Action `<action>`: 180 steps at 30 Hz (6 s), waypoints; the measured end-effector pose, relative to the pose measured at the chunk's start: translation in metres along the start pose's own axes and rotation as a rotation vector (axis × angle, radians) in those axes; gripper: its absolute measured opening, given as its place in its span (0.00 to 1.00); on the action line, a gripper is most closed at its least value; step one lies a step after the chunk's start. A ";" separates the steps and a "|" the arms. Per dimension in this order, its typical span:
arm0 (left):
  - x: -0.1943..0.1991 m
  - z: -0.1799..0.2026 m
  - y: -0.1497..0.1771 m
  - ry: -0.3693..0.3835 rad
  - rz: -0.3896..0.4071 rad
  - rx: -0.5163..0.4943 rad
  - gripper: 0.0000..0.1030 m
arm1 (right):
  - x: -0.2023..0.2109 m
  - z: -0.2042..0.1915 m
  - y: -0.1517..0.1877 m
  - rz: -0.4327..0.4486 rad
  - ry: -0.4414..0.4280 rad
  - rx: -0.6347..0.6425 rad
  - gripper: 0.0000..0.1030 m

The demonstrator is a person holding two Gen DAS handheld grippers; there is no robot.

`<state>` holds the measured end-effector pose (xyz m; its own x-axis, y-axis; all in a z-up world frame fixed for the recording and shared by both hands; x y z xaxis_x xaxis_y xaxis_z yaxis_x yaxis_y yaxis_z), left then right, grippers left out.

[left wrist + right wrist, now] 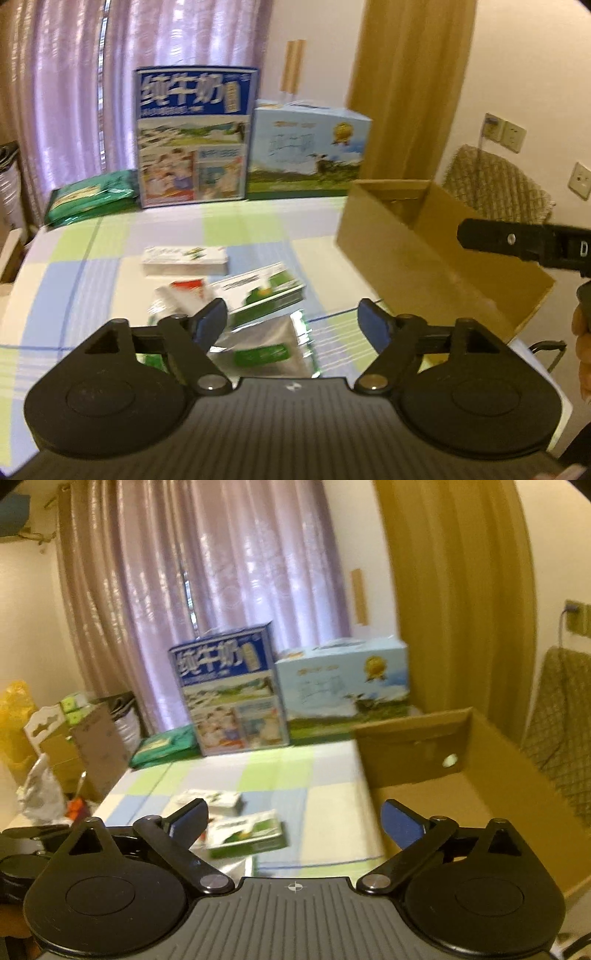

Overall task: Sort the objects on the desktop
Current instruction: 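Withdraw both tools from the cardboard box toward the table, then lower the right tool onto the white medicine box and close it, then lift the white box with the right tool while the left tool moves to the silver foil bag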

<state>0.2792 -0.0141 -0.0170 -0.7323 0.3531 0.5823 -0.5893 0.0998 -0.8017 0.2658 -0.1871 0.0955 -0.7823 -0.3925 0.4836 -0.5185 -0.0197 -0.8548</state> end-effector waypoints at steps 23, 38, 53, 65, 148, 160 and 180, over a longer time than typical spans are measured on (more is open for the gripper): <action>0.006 -0.059 0.055 -0.106 -0.155 -0.063 0.92 | -0.050 -0.015 0.067 -0.255 -0.077 0.120 0.98; -0.015 -0.078 0.064 -0.114 -0.277 -0.227 0.91 | -0.093 -0.086 0.102 -0.306 -0.357 0.592 0.97; -0.024 -0.097 0.063 -0.128 -0.224 -0.307 0.92 | -0.134 -0.102 0.126 -0.437 -0.470 0.750 0.78; -0.030 -0.091 0.063 -0.116 -0.267 -0.310 0.95 | -0.149 -0.108 0.134 -0.433 -0.483 0.823 0.77; -0.154 -0.037 0.054 0.269 -0.446 -0.767 0.88 | -0.114 -0.027 0.118 -0.635 -0.180 0.426 0.66; -0.079 -0.028 0.081 0.301 -0.546 -0.348 0.79 | -0.103 -0.020 0.120 -0.647 -0.147 0.384 0.66; -0.064 -0.063 0.073 0.055 -0.406 0.040 0.83 | -0.106 -0.035 0.121 -0.600 -0.108 0.348 0.66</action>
<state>0.3040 0.0291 -0.1213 -0.4185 0.3415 0.8416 -0.8405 0.2054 -0.5013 0.2737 -0.1161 -0.0525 -0.3480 -0.3102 0.8847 -0.6951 -0.5478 -0.4655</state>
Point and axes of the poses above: each gripper's, at about its wrist camera, not at the fingertips, and x roughly against the way its jaws point, z to its right, y to its underside, the point moved 2 cm from there along -x, roughly the way its jaws point
